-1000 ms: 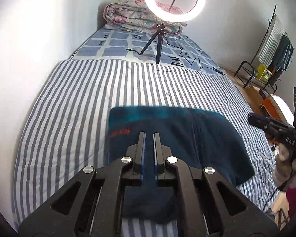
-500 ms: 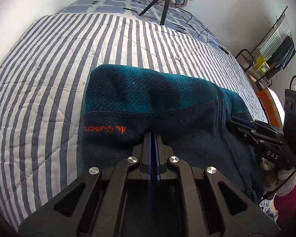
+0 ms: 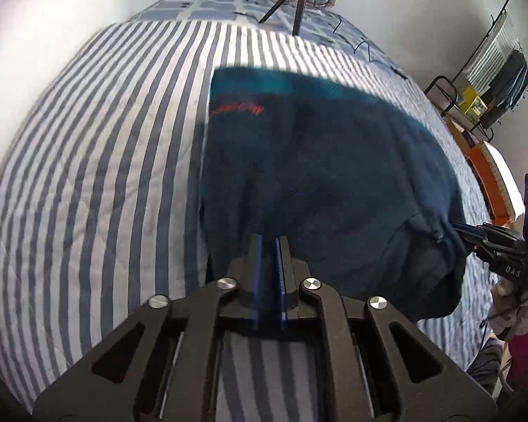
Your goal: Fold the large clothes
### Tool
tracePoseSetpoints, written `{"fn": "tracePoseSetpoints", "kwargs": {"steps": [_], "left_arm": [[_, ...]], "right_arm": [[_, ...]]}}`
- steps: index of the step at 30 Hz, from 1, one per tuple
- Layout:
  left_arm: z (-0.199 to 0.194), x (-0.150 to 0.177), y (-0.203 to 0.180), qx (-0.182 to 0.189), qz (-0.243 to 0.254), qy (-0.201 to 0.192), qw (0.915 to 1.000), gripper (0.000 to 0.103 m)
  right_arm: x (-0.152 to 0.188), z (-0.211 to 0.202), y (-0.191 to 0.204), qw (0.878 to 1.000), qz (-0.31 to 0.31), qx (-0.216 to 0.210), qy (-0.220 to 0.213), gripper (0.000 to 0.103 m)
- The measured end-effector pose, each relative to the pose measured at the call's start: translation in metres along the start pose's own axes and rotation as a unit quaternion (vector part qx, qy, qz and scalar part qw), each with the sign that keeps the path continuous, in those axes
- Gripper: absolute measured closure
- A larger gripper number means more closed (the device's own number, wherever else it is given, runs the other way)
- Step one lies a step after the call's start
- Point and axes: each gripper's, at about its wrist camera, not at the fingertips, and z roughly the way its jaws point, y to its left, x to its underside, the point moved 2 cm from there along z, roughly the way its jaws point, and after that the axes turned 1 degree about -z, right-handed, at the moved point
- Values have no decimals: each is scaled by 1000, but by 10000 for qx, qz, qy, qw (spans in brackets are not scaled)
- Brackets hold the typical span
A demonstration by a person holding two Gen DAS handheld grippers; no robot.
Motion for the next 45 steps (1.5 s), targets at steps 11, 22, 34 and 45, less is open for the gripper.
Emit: {"fn": "tracePoseSetpoints", "kwargs": {"steps": [11,22,34,45], "left_arm": [[-70,44,-20,-439,67,-134,9989,95],[-185,67,-83,-210,274,-1134,9929,50],[-136,38,-39,531,-643,-447,9955,28],[-37,-6,56,1494,-2246,46,9629,28]], "right_arm": [[29,-55,8,9994,290,189,-73,78],[42,-156,69,9920,81,701,-1048,62],[36,-143,35,9872,296,693,-1408,5],[21,-60,-56,9848,1424,33,-997,5]]}}
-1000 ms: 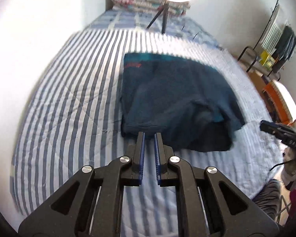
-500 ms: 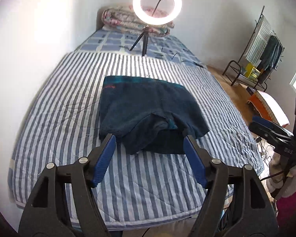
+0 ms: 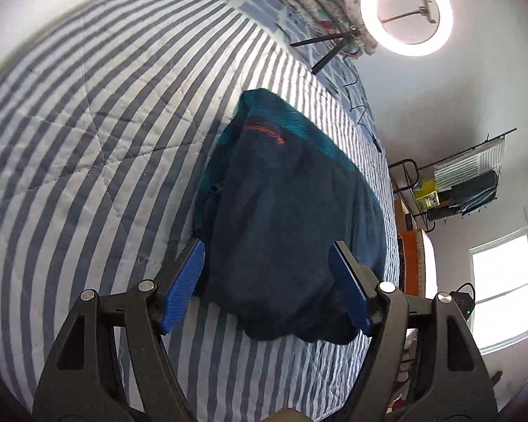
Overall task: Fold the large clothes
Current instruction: 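Lower both open tools around the folded shirt's sides, then grasp the folded shirt with both tools and lift it off the mattress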
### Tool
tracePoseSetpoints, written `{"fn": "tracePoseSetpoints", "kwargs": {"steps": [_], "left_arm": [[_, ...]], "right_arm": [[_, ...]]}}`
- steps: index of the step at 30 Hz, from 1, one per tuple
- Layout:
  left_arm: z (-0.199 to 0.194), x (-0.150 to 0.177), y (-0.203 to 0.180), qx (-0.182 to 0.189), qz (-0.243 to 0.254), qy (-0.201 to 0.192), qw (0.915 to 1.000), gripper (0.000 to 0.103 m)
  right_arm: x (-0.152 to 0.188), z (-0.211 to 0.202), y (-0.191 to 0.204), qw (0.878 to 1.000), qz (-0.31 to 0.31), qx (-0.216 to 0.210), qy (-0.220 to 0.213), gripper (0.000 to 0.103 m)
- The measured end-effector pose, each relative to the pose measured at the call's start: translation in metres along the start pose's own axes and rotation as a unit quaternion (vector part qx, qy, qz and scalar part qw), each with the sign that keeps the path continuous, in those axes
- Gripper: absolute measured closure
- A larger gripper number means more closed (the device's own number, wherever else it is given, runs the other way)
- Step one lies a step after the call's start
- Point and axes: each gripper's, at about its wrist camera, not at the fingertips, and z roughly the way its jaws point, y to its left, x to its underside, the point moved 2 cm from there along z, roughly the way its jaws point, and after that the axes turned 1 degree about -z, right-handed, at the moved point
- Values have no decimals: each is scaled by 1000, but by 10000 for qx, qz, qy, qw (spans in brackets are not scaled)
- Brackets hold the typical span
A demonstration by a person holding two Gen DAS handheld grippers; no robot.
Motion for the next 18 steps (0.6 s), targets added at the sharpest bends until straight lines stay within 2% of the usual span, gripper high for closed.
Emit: {"fn": "tracePoseSetpoints", "kwargs": {"steps": [5,14,18], "left_arm": [[20,-13,18,-36,-132,164,9998,28],[39,-33,44,236,-435,267,9984,28],[52,-39,46,404,-398,481,9972,28]], "right_arm": [[-11,25,-14,9999,46,-74,145,5],[-11,77,-31,9945,407,-718,639,6],[-15,87,-36,9918,514,-991,615,6]]}}
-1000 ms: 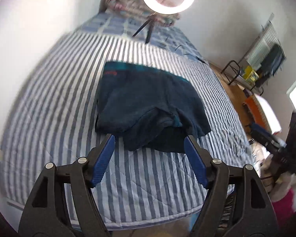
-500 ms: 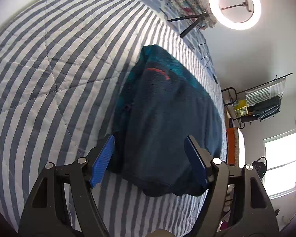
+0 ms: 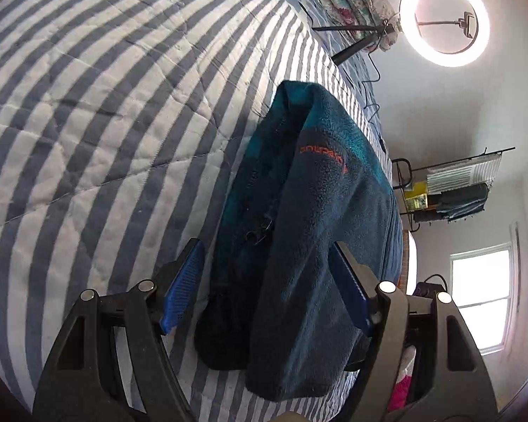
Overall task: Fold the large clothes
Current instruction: 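Grasp the folded shirt with both tools and lift it off the mattress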
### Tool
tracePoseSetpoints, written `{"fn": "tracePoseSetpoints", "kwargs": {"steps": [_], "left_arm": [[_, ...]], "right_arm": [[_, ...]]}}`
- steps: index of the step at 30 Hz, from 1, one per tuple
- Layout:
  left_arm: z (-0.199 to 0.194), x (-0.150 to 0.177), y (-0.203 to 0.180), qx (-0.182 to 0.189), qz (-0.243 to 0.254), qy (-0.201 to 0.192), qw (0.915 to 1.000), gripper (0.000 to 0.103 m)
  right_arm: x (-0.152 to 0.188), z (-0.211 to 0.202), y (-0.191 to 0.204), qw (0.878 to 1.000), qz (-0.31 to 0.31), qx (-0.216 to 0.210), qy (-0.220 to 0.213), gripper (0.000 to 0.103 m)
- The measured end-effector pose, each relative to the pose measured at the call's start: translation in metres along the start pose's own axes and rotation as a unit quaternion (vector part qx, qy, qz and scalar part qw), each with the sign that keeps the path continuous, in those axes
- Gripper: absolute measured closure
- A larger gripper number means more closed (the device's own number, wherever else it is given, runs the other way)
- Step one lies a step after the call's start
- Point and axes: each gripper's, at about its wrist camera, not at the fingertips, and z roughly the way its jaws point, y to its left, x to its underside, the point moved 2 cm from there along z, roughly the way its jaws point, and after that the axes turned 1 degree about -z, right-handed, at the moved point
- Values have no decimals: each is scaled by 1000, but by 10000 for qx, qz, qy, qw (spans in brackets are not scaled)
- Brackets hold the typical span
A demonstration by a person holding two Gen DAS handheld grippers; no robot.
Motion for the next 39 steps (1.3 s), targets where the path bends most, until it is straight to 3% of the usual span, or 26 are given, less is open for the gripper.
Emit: {"fn": "tracePoseSetpoints", "kwargs": {"steps": [6,10,15,19,22,26,32,39], "left_arm": [[21,-3,-4,167,110,89,9998,28],[26,-5,-11,171,225,65,9996,28],[40,-2,-32,-122,381,-62,9992,54],[37,4,-54,-607,860,-308,9940,66],[32,14,-78,-1005,1338,-531,9845,70],[24,30,-105,-1347,1841,-768,9706,73],[6,70,-148,-1768,2626,-1102,9421,75],[-14,115,-181,-1800,3173,-1374,9209,76]], "right_arm": [[-13,11,-4,9988,138,-470,65,7],[-20,26,2,9972,123,-718,164,13],[-13,38,19,9965,41,-774,304,33],[-10,35,31,9981,-31,-545,298,56],[-9,22,46,9990,-322,-195,226,71],[-6,6,72,9956,-838,402,155,79],[11,-20,105,9861,-1419,870,2,81],[34,-58,129,9719,-1982,1232,-296,82]]}}
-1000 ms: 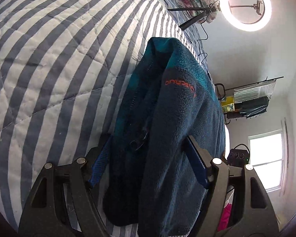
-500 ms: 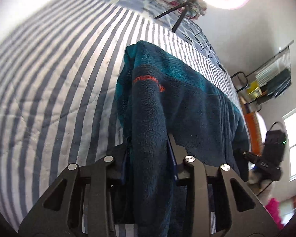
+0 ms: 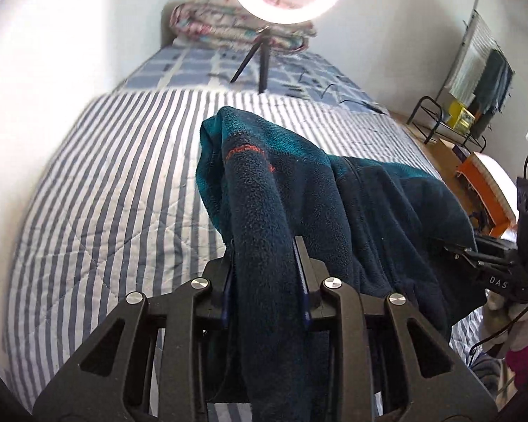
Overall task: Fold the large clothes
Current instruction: 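Grasp the folded shirt with both tools and lift it off the mattress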
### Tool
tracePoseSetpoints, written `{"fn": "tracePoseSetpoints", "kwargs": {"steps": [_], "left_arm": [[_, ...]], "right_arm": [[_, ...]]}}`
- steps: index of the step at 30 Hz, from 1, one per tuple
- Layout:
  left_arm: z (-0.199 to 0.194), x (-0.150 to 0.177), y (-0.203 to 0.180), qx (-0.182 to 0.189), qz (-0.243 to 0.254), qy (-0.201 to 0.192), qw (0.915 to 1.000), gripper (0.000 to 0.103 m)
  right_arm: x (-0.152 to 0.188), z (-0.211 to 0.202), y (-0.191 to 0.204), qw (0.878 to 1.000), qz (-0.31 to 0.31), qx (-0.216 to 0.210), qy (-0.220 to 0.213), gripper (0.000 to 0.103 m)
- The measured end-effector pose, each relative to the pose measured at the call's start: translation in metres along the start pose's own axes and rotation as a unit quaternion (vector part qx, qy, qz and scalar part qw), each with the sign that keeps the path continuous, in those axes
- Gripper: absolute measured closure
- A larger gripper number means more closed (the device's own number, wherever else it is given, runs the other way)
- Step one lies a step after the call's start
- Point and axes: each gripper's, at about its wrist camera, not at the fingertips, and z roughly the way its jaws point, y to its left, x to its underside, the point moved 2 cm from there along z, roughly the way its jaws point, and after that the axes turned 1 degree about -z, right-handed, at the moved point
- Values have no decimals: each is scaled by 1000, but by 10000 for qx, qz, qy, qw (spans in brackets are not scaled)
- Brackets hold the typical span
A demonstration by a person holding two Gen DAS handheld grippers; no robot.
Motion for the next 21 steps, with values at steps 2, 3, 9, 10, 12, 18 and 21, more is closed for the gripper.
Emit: {"fn": "tracePoseSetpoints", "kwargs": {"steps": [2,3,9,10,12,18,21], "left_arm": [[-7,1,-8,24,91,-67,9999,76],[-10,1,-11,46,125,-96,9999,76],[-23,-5,-42,113,471,-351,9982,76],[-23,-6,-48,116,536,-390,9977,76],[-21,-10,-56,147,592,-420,9973,76],[-2,-27,-69,265,643,-382,9968,77],[17,-45,-80,353,643,-343,9967,77]], "right_arm": [[0,-10,0,9999,-69,82,-112,82],[0,-16,0,9998,-83,105,-155,83],[-11,-35,-4,9974,-423,411,-408,83],[-13,-37,-6,9971,-449,437,-429,83],[-17,-40,-10,9967,-464,468,-475,83],[-31,-39,-26,9956,-515,566,-541,83],[-40,-37,-40,9952,-514,619,-555,83]]}}
